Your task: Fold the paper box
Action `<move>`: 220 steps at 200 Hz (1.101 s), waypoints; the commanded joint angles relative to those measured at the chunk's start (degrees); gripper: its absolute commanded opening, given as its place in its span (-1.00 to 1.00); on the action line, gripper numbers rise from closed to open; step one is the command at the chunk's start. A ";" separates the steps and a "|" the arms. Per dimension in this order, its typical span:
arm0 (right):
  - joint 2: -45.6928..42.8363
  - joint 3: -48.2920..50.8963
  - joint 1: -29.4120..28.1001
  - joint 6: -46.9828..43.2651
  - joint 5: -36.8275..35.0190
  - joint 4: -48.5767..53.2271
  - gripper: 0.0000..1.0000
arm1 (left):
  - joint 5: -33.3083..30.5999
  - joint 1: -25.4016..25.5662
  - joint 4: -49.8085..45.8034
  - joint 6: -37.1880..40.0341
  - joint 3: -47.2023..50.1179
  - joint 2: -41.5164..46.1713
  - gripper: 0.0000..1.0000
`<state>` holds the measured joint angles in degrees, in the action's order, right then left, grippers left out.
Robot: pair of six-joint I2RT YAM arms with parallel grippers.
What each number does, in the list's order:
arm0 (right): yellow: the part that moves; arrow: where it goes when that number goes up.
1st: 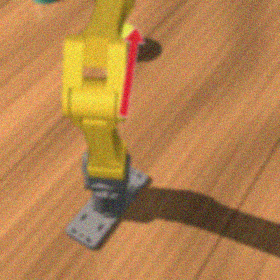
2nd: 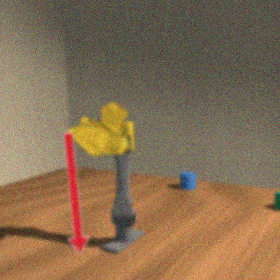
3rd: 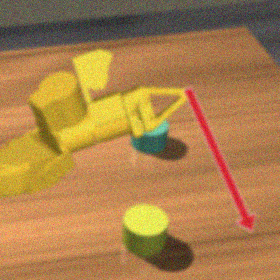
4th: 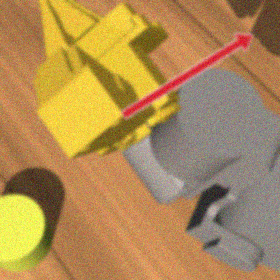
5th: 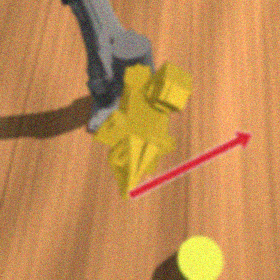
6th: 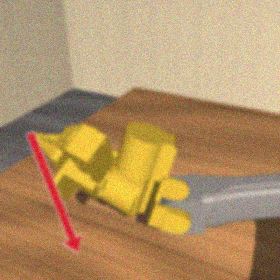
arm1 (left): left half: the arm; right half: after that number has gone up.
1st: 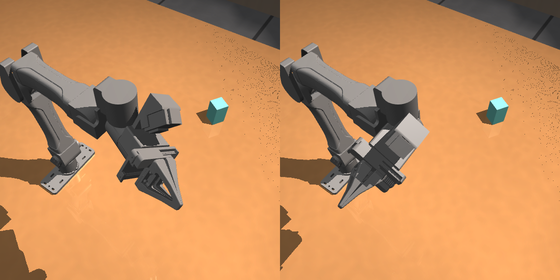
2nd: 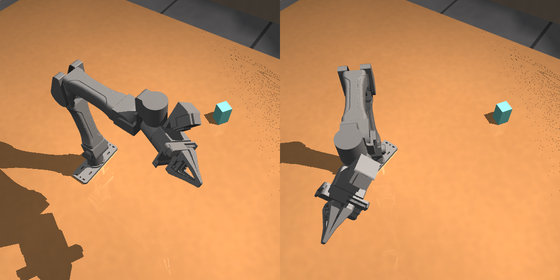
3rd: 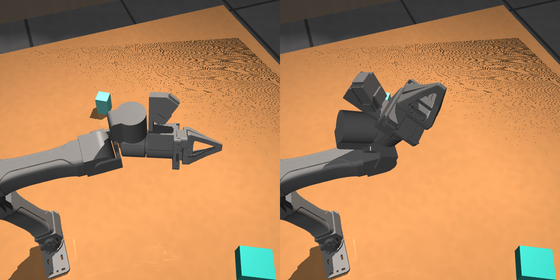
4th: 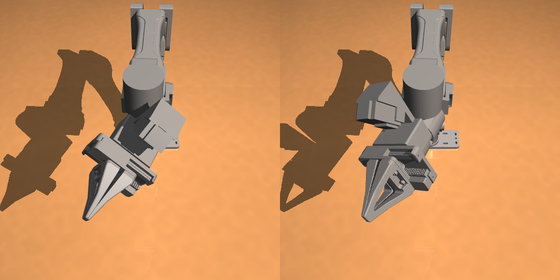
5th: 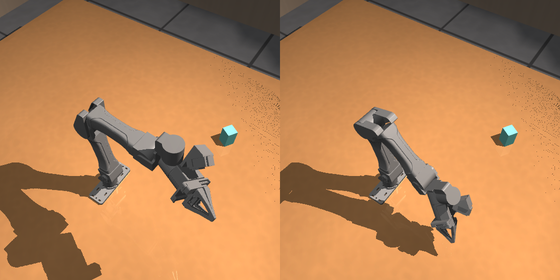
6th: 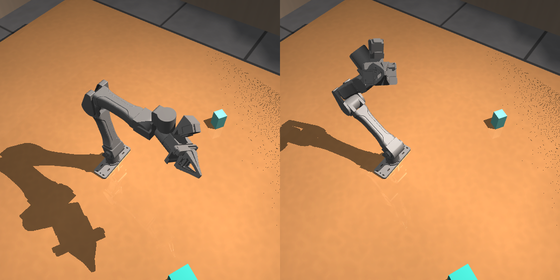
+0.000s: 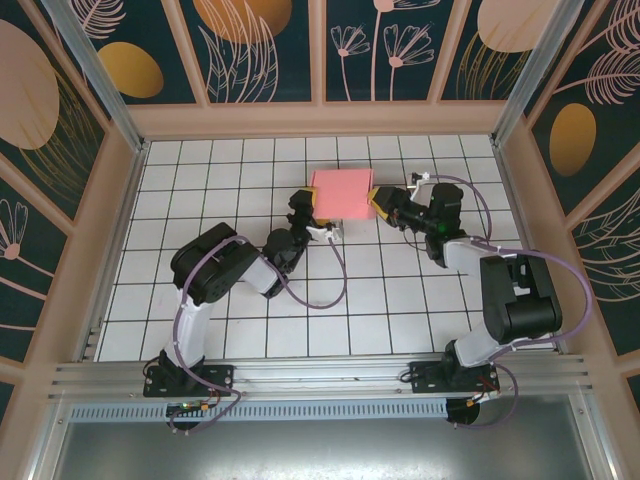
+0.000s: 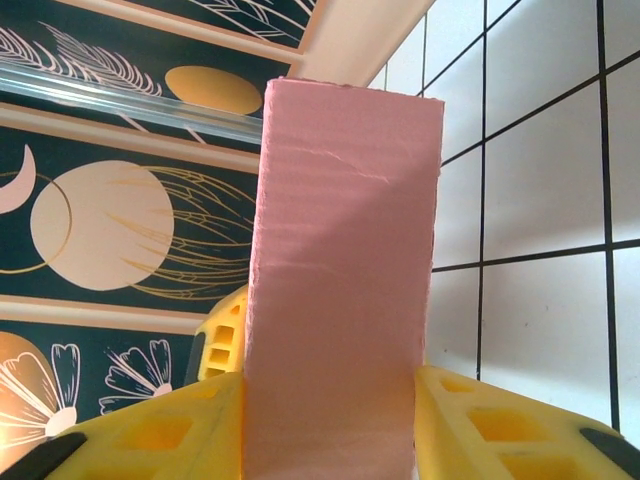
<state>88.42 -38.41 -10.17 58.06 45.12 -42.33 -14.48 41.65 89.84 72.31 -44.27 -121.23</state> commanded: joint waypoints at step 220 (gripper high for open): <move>-4.44 0.79 0.22 -2.77 -0.61 -1.65 0.44 | -1.66 0.21 -0.28 -8.10 1.60 5.00 -0.26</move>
<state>87.05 -38.06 -10.17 58.11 45.06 -43.46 -15.70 41.65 90.06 69.47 -43.09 -119.94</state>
